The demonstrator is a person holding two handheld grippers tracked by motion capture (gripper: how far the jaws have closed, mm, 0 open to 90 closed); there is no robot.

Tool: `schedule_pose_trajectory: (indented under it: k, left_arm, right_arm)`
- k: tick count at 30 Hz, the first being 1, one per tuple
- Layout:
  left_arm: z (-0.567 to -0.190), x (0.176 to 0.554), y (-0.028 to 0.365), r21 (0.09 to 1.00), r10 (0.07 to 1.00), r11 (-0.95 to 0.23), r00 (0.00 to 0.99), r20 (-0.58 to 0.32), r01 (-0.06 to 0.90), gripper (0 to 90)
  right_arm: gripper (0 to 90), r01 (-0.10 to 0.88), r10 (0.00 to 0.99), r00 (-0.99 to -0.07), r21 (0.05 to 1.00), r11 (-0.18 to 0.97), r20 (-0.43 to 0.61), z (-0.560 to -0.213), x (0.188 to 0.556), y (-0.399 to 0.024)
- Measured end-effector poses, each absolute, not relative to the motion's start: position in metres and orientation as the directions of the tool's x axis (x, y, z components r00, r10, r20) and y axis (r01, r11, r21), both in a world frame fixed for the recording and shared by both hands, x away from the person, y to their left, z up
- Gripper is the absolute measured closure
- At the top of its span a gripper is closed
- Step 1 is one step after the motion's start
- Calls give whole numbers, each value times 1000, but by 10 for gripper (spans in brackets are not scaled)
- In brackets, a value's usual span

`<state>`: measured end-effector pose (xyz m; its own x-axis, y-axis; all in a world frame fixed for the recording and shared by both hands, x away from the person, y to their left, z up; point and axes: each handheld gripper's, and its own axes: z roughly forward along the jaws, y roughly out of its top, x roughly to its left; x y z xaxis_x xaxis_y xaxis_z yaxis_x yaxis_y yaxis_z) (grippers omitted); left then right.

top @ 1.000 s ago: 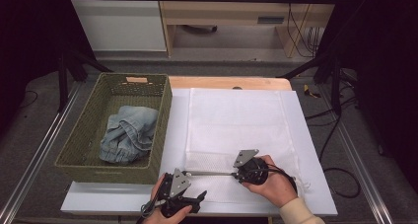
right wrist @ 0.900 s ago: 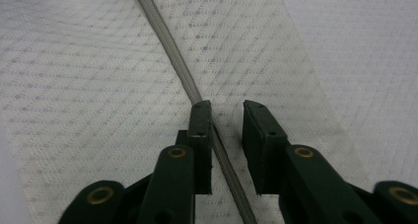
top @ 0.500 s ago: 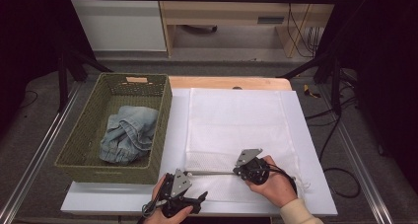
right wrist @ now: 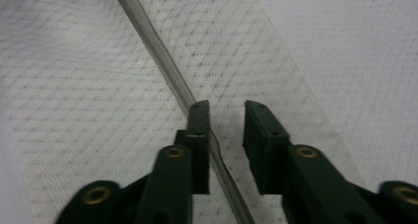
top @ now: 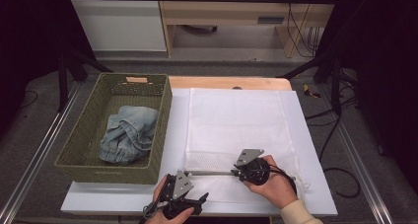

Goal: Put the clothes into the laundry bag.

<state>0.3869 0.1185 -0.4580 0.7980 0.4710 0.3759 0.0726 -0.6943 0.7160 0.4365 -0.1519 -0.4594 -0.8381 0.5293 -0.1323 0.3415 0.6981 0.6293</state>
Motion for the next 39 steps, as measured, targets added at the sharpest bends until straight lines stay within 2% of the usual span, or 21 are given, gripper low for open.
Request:
schedule_pose_trajectory:
  k: [4, 8, 15, 22, 39]
  left_arm:
    - [-457, 387, 118, 714, 468, -697, 798, 380, 69, 111]
    - [-457, 386, 117, 710, 466, -700, 798, 381, 70, 111]
    - [-456, 386, 117, 711, 467, -700, 797, 382, 69, 112]
    - [-456, 385, 117, 711, 467, -700, 796, 385, 67, 112]
    - [-455, 386, 119, 695, 485, -713, 779, 397, 90, 110]
  right_arm:
    - [530, 348, 538, -833, 635, 690, -129, -461, 437, -149]
    - [523, 373, 550, -826, 614, 695, -121, -464, 441, -148]
    - [725, 428, 584, -809, 612, 665, -69, -467, 449, -153]
    - [877, 437, 595, -802, 617, 654, -63, -469, 452, -153]
    - [894, 389, 630, -772, 721, 573, -84, -440, 446, -164]
